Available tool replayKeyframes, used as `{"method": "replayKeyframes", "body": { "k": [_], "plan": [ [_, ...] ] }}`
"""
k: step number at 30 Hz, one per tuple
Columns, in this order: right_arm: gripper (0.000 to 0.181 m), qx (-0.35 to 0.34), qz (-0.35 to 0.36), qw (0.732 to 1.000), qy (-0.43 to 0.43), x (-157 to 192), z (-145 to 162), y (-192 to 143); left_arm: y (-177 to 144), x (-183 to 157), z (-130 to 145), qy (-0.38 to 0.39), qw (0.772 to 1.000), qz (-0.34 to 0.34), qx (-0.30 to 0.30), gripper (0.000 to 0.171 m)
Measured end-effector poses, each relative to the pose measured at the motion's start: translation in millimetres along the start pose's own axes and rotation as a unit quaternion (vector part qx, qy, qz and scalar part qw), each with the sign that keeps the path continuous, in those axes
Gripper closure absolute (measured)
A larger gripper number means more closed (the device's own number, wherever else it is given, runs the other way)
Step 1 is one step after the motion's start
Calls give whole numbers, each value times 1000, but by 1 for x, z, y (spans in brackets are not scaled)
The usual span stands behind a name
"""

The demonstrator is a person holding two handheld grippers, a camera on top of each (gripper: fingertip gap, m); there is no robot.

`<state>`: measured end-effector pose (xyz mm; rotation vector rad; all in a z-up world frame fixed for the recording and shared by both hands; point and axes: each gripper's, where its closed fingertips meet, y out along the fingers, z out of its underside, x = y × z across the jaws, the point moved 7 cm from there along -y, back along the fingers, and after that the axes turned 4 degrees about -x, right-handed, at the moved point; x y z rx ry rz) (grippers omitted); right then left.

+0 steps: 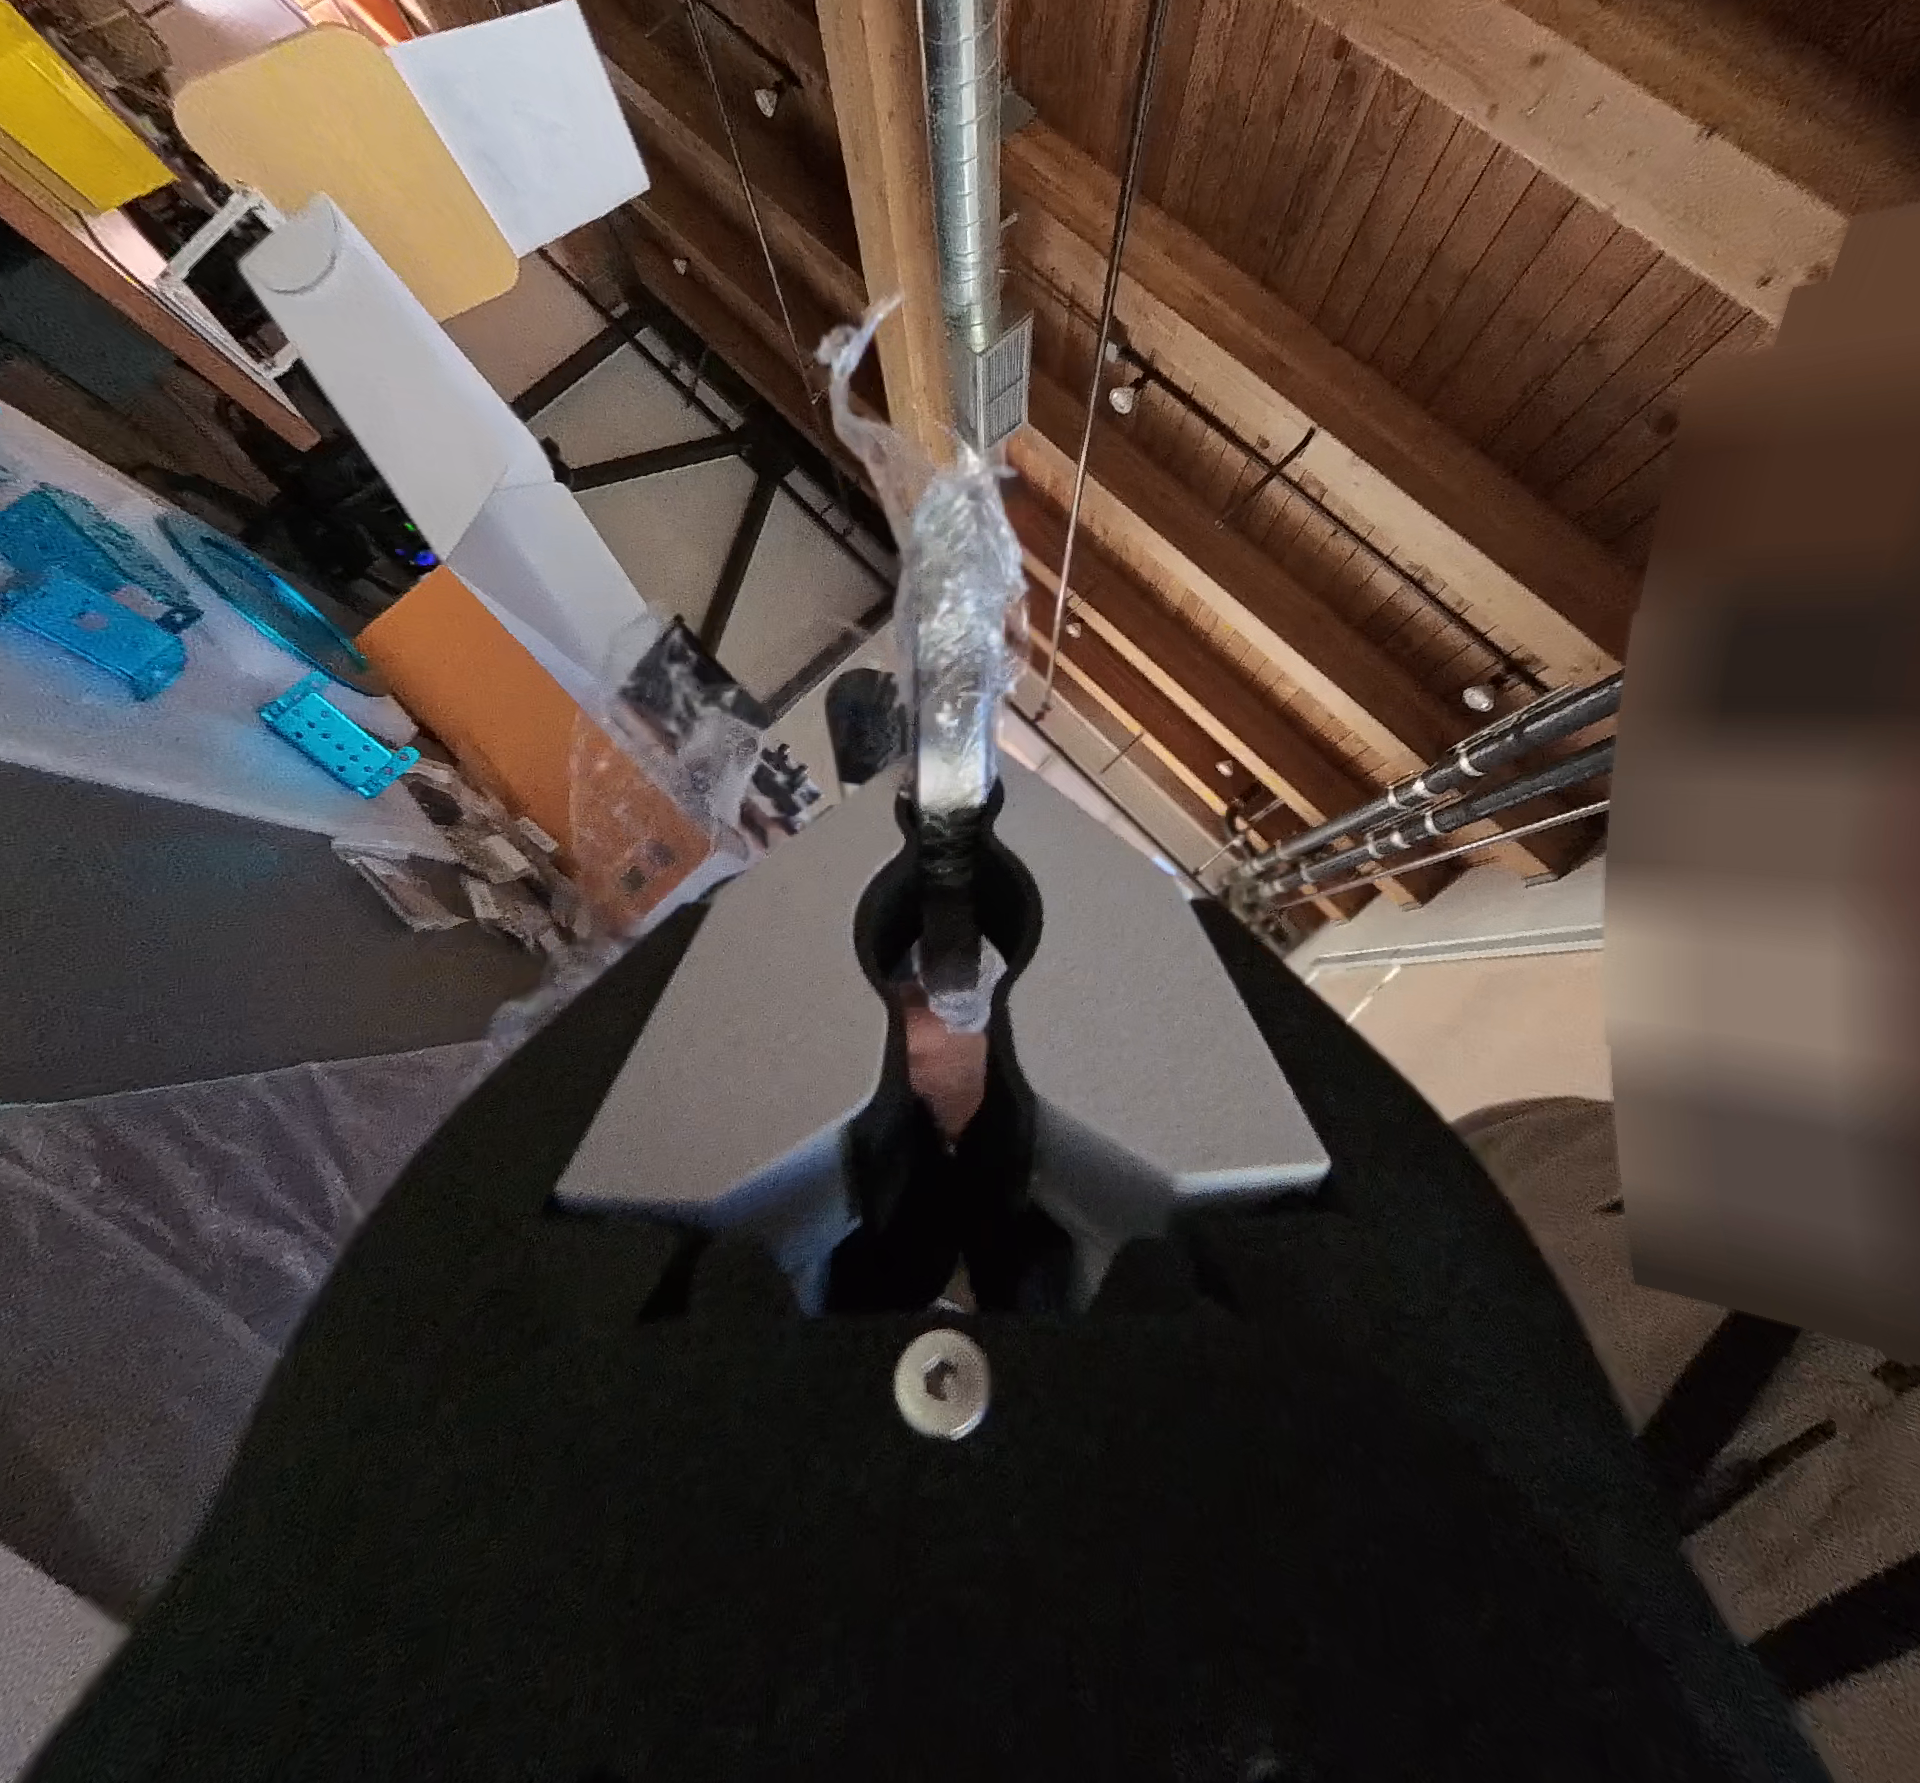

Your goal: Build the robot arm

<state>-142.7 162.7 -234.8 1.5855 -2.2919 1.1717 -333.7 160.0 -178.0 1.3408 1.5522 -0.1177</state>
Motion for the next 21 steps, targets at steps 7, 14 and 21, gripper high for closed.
{"method": "replayKeyframes", "body": {
  "k": [7, 14, 21],
  "plan": [
    [134, -216, -118, 965, -90, 40, -51, -63, 11, -3, 11, 100, 993, -17, 63, 170],
    [172, -199, -214, 954, -70, 51, -58, -53, 32, -14, 42, 141, 979, 21, 148, 169],
    [172, -163, -200, 964, -71, 46, -68, -71, 12, -22, 6, 272, 947, 29, 169, 128]
  ]
}}
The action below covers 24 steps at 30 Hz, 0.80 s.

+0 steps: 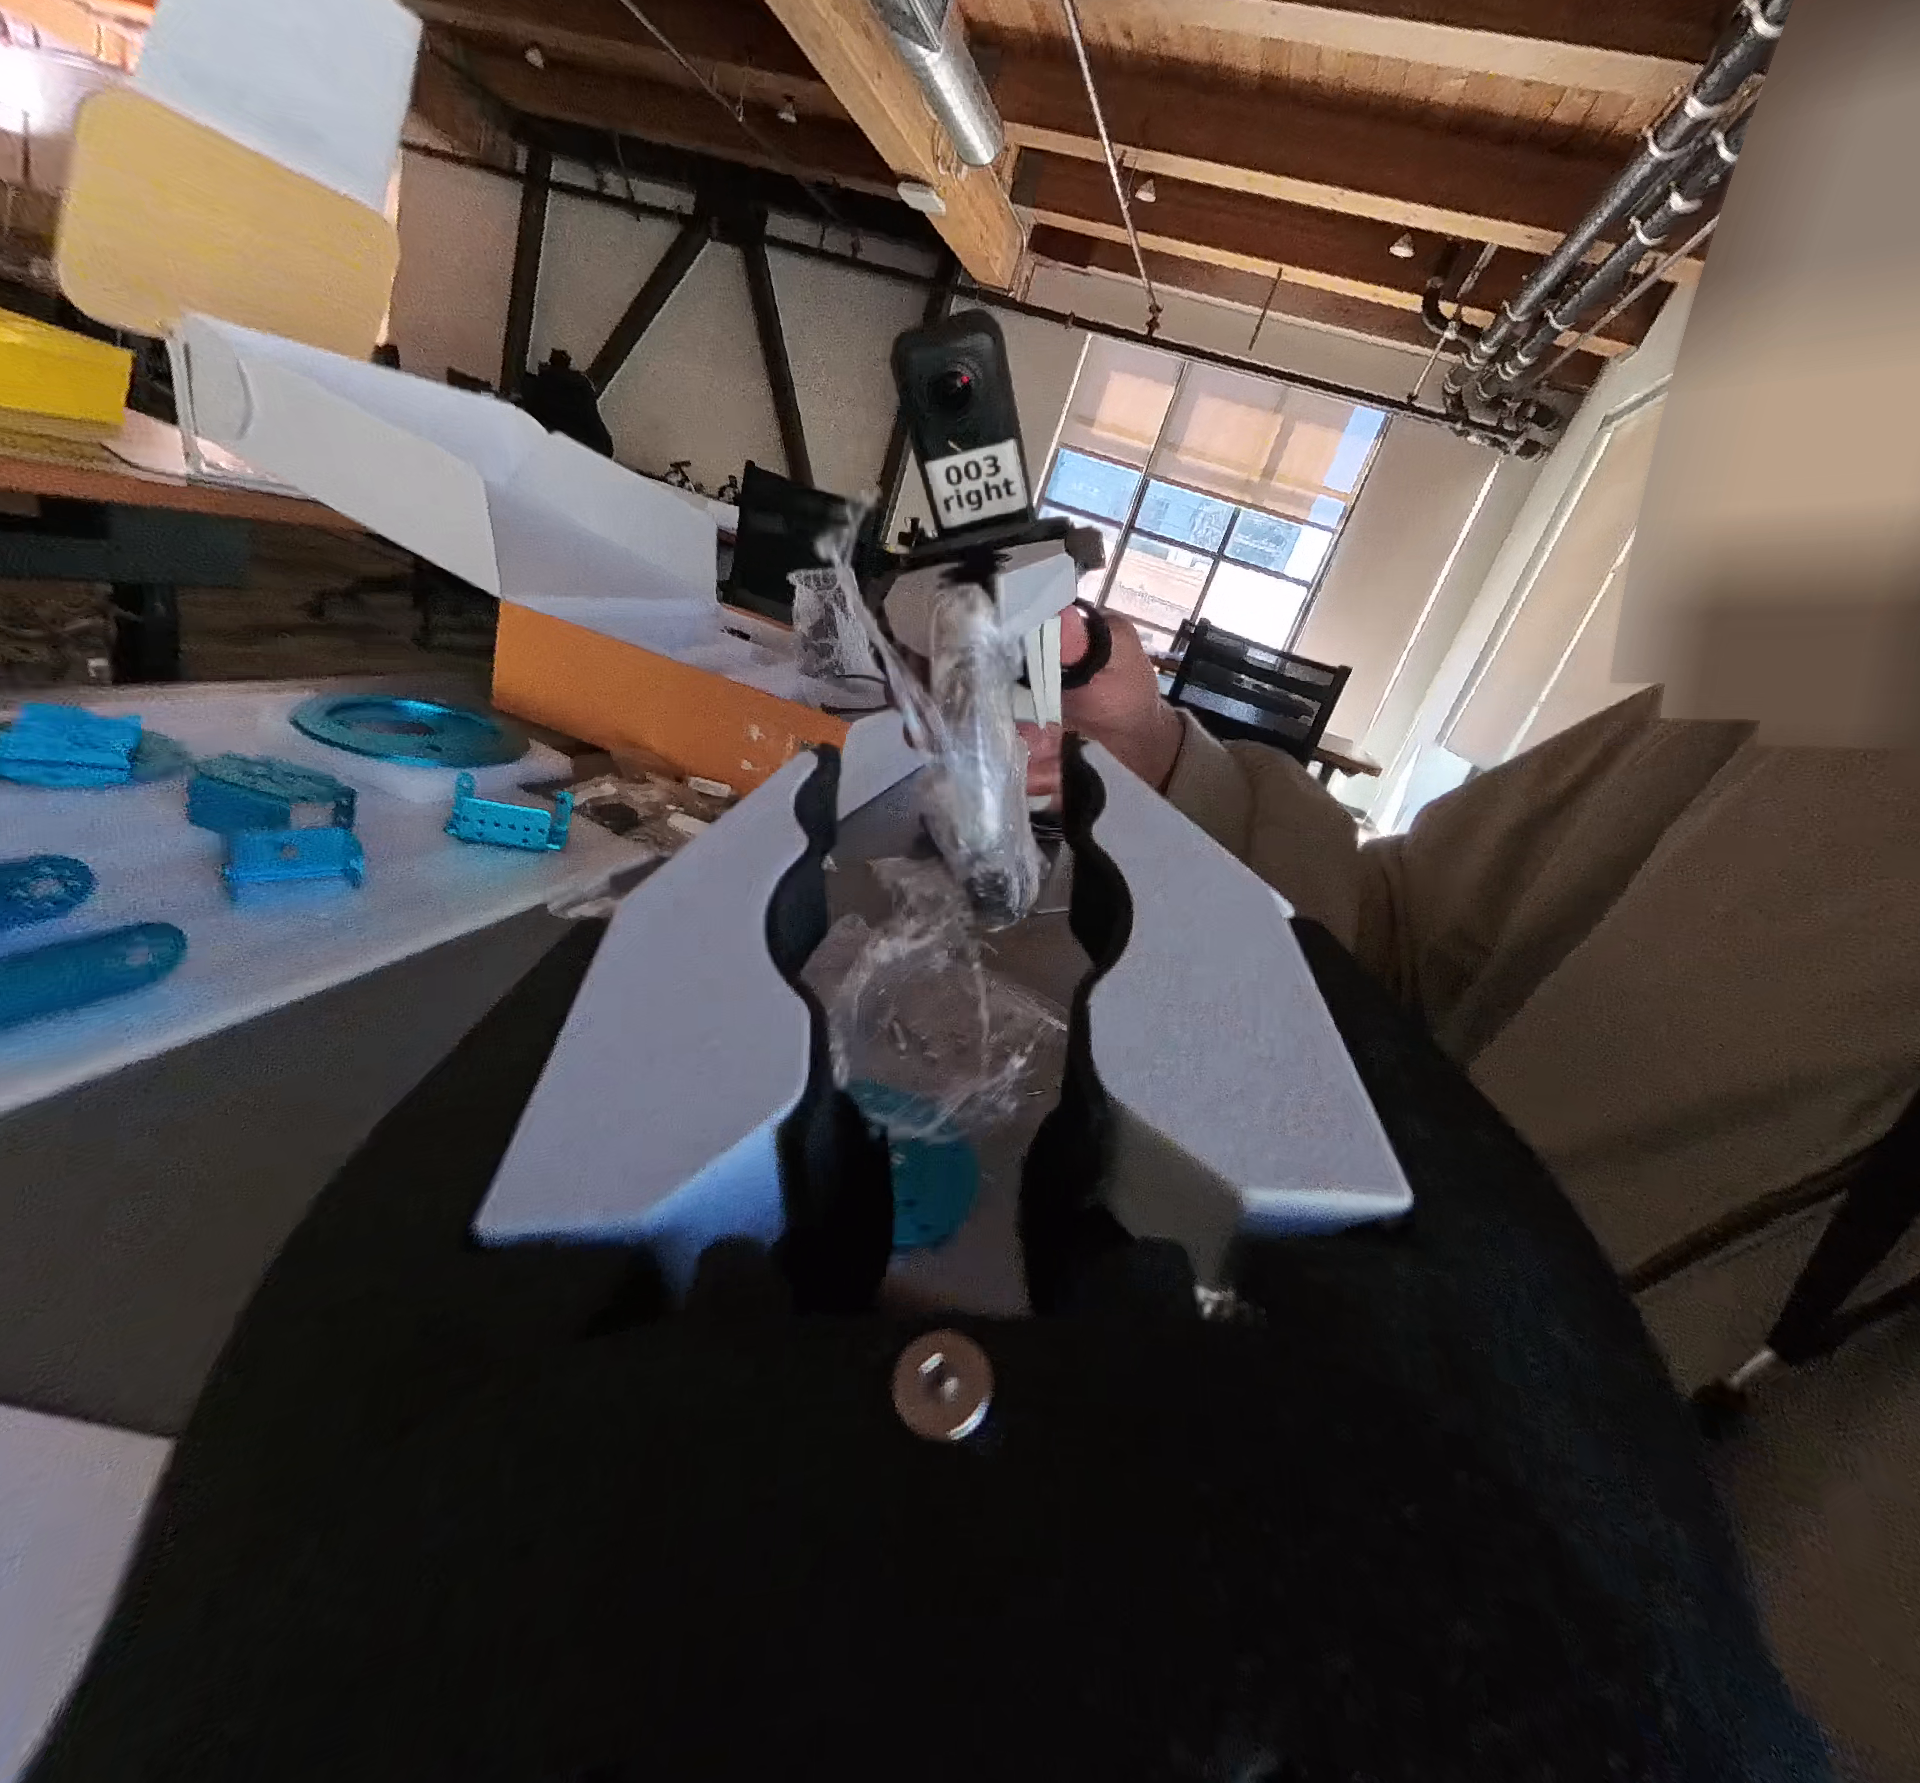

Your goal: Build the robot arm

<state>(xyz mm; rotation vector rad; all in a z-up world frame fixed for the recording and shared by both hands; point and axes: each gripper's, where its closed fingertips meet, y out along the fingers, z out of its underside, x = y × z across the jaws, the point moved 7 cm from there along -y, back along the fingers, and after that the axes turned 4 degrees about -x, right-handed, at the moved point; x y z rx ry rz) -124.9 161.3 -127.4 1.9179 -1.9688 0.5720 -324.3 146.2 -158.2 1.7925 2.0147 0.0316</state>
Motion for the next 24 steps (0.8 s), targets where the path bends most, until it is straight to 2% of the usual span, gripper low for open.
{"method": "replayKeyframes", "body": {
  "k": [3, 7, 10, 13, 15, 16, 18, 19, 20, 24],
  "plan": [
    [172, 47, 1, 999, 9, 3, -18, 0, -2, 6, -12, 42, 998, 33, 38, 114],
    [173, 88, -64, 994, 15, 18, -43, 8, 22, 0, -8, 59, 988, 111, 85, 98],
    [173, 99, -97, 990, 17, 23, -54, 17, 44, -13, 2, 50, 981, 167, 90, 98],
    [172, 89, -163, 981, 47, 27, -61, 27, 59, -16, 14, 67, 977, 167, 113, 98],
    [172, 78, -173, 980, 55, 27, -67, 33, 61, -17, 13, 72, 980, 158, 100, 98],
    [172, 79, -165, 982, 53, 24, -68, 36, 60, -19, 12, 76, 980, 159, 92, 102],
    [172, 73, -147, 985, 49, 20, -72, 41, 59, -20, 13, 97, 982, 141, 80, 138],
    [172, 66, -142, 986, 51, 17, -73, 43, 59, -20, 16, 105, 982, 132, 88, 150],
    [172, 58, -135, 988, 52, 15, -75, 43, 58, -19, 19, 113, 981, 121, 104, 171],
    [172, 49, -68, 996, 17, 11, -81, 35, 47, -2, 26, 126, 979, 20, 156, 171]
  ]
}}
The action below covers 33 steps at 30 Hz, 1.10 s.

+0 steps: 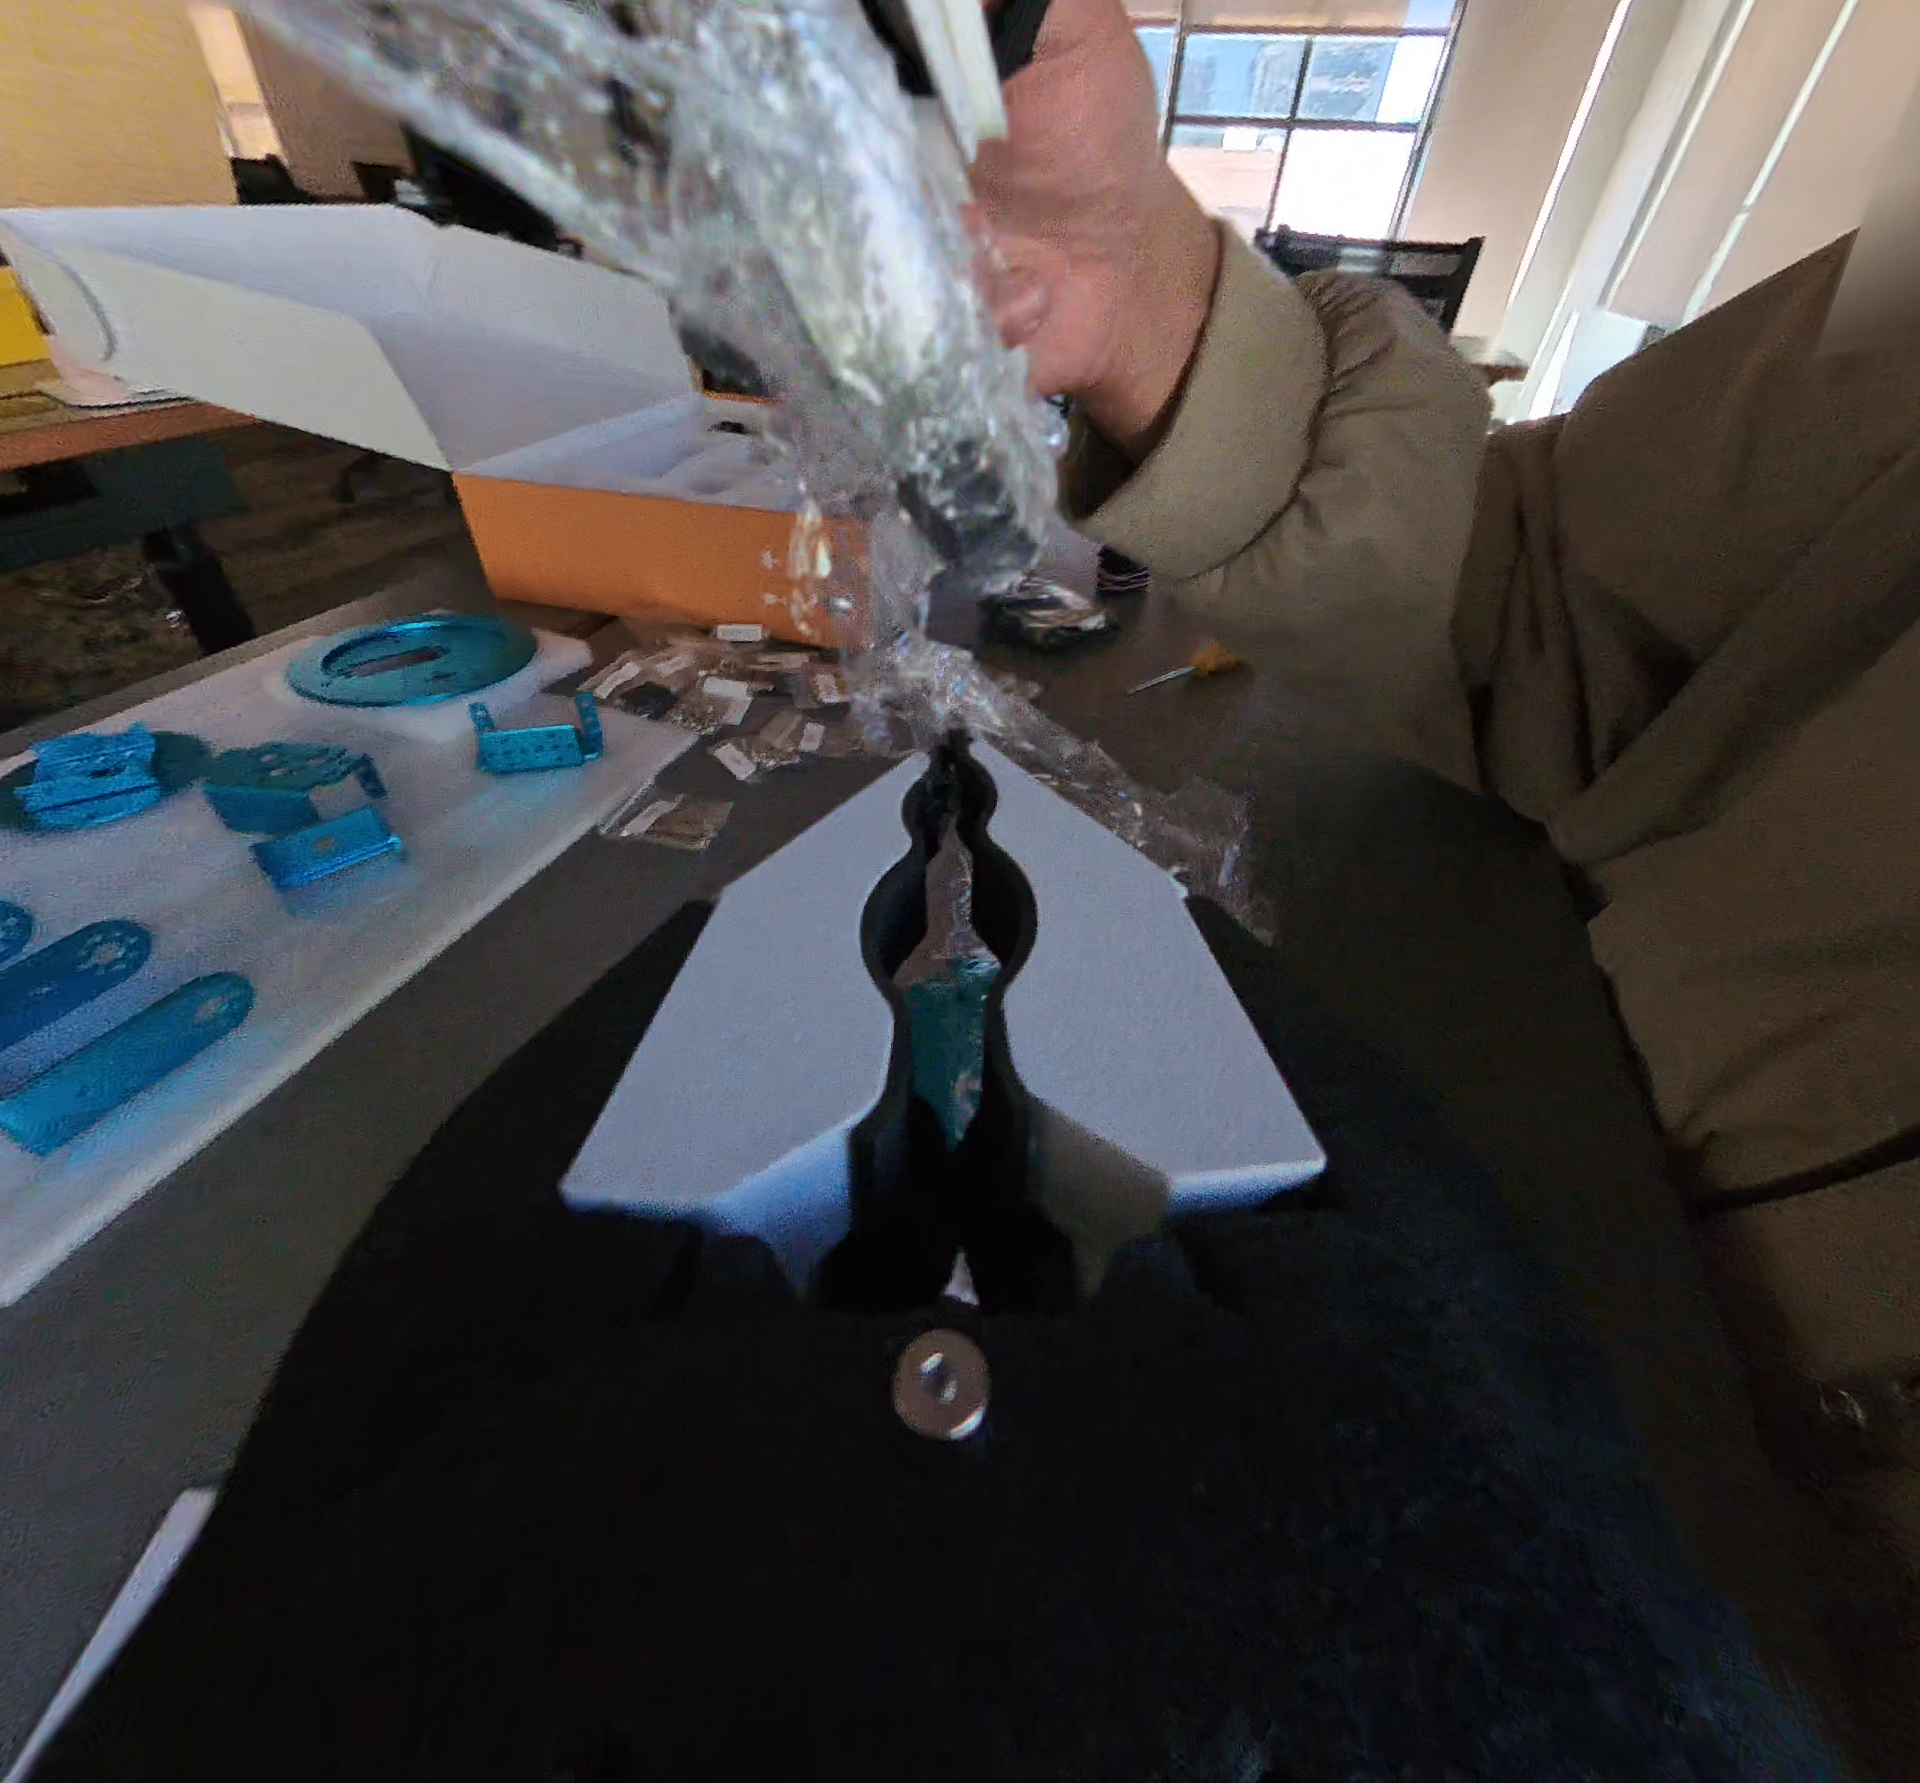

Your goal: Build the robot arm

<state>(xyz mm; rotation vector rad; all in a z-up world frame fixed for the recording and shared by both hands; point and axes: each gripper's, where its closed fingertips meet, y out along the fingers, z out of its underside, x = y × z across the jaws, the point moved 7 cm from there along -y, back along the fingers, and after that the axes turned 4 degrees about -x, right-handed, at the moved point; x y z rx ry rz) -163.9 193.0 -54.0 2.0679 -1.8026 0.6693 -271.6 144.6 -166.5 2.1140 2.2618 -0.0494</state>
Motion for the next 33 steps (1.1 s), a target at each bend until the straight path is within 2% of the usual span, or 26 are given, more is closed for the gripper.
{"method": "replayKeyframes", "body": {
  "k": [5, 8, 9, 11, 14, 16, 18, 20, 21, 22, 24, 27, 30, 33],
  "plan": [
    [172, 11, 113, 992, -50, 1, -5, -23, -37, 24, 11, -5, 992, -119, 39, 171],
    [172, 39, 233, 968, -89, -18, -3, -40, -58, 38, 13, -14, 982, -185, 45, 171],
    [172, 51, 257, 961, -93, -26, 0, -43, -63, 40, 12, -24, 981, -188, 38, 171],
    [172, 68, 288, 950, -94, -42, 8, -44, -68, 38, 7, -21, 983, -182, 25, 171],
    [172, 95, 335, 931, -107, -60, 20, -40, -73, 18, -8, -24, 993, -109, -33, 171],
    [172, 115, 405, 896, -140, -74, 24, -42, -67, -4, -11, -16, 998, -47, -48, 171],
    [172, 126, 424, 881, -166, -82, 29, -39, -50, -17, -1, -5, 999, -32, 4, 171],
    [172, 106, 386, 902, -164, -81, 29, -32, -36, -17, 13, 3, 996, -62, 62, 171],
    [173, 89, 364, 914, -157, -79, 28, -30, -31, -13, 17, -13, 994, -78, 74, 160],
    [172, 76, 347, 923, -145, -78, 27, -29, -30, -4, 19, -35, 991, -101, 77, 135],
    [173, 54, 321, 937, -127, -76, 24, -28, -35, 17, 18, -82, 984, -145, 59, 120],
    [172, 32, 268, 958, -101, -67, 21, -27, -53, 44, 4, -135, 971, -197, -23, 117],
    [173, 13, 157, 985, -74, -50, 21, -17, -53, 47, -10, -161, 974, -141, -82, 116],
    [173, 0, 54, 998, -38, -36, 20, -6, -38, 38, -13, -166, 980, -68, -91, 116]
  ]
}}
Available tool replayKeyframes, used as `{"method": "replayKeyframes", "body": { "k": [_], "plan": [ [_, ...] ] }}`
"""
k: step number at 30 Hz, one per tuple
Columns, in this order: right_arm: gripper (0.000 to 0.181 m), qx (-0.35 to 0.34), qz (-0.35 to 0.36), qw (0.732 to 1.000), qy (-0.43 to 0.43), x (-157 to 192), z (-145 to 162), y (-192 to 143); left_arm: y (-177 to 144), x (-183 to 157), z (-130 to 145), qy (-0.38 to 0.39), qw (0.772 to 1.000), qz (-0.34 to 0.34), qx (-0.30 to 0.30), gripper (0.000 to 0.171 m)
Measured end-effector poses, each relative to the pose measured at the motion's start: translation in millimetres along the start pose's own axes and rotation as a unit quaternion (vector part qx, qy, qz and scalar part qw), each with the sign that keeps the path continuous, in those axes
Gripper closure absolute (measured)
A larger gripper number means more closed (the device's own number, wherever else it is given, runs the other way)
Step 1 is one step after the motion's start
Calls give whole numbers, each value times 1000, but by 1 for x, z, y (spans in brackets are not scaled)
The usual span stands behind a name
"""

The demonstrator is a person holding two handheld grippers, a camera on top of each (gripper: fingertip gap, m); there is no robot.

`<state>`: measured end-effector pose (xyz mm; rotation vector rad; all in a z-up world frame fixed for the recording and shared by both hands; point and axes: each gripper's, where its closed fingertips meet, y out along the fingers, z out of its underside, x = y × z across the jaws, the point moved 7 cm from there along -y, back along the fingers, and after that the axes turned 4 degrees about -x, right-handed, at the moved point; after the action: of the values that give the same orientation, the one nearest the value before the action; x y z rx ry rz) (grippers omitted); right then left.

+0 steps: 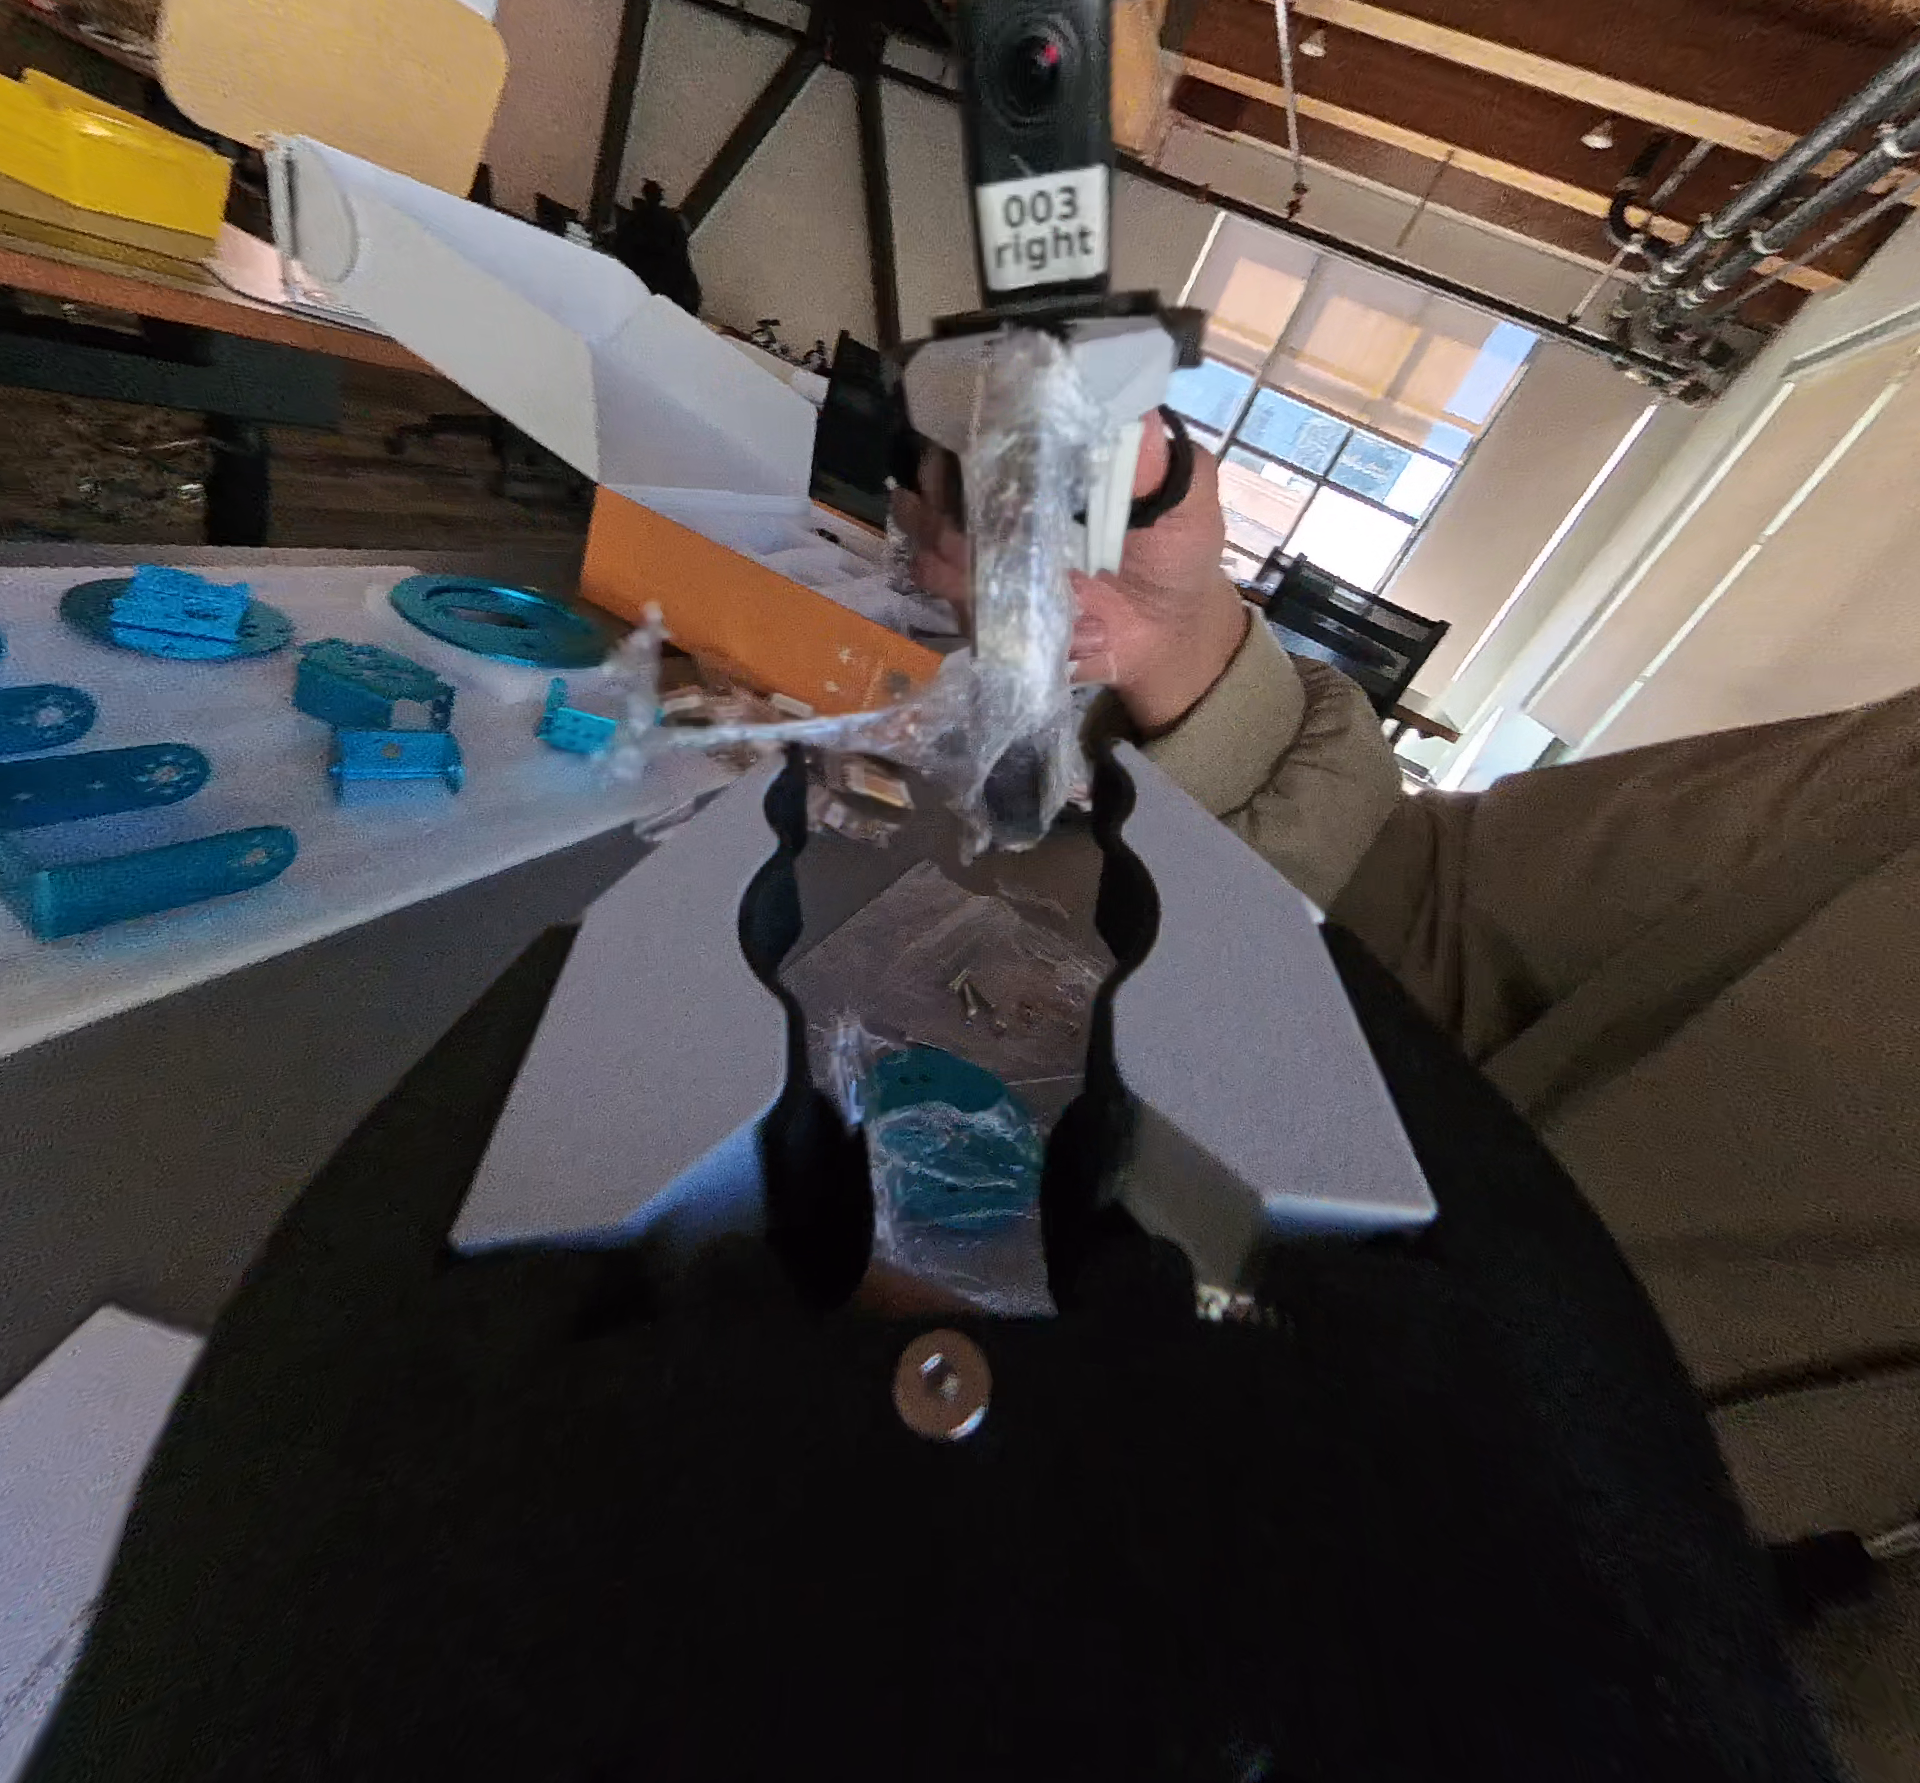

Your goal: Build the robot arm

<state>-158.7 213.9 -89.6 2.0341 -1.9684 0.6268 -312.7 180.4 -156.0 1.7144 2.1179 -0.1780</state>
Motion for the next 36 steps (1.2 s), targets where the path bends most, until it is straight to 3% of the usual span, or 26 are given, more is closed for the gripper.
{"method": "replayKeyframes", "body": {
  "k": [2, 4, 5, 9, 11, 15, 19, 21, 25, 30, 36],
  "plan": [
    [173, -13, -42, 999, 23, 3, -2, 4, 6, -9, 1, 8, 999, 36, -15, 130],
    [173, -13, -49, 998, 33, 1, 0, 10, 10, -15, 2, 7, 998, 53, -34, 162],
    [173, -7, -40, 999, 27, 0, 3, 12, 12, -15, 4, 3, 998, 47, -32, 164],
    [168, -18, 14, 999, -24, -2, 8, 12, 7, -12, 6, -37, 997, 28, -68, 168],
    [141, -41, 50, 996, -64, -1, 16, 6, 2, -8, 6, -57, 994, 14, -87, 169],
    [134, -57, 30, 998, -11, -2, 53, 8, -3, -2, 11, -104, 985, 18, -134, 169],
    [158, -108, 8, 993, 39, -9, 76, 15, -4, -1, 11, -134, 975, 32, -174, 169],
    [171, -96, -10, 993, 74, -8, 82, 21, -5, -3, 9, -125, 974, 27, -187, 169],
    [170, -94, 19, 986, 136, -16, 84, 21, -7, -6, 11, -50, 986, -35, -153, 169],
    [169, -61, 96, 982, 149, -22, 86, 19, -2, -13, 18, 45, 990, -89, -105, 169],
    [169, -20, 127, 980, 150, -19, 86, 17, 0, -14, 19, 63, 988, -109, -93, 169]
  ]
}}
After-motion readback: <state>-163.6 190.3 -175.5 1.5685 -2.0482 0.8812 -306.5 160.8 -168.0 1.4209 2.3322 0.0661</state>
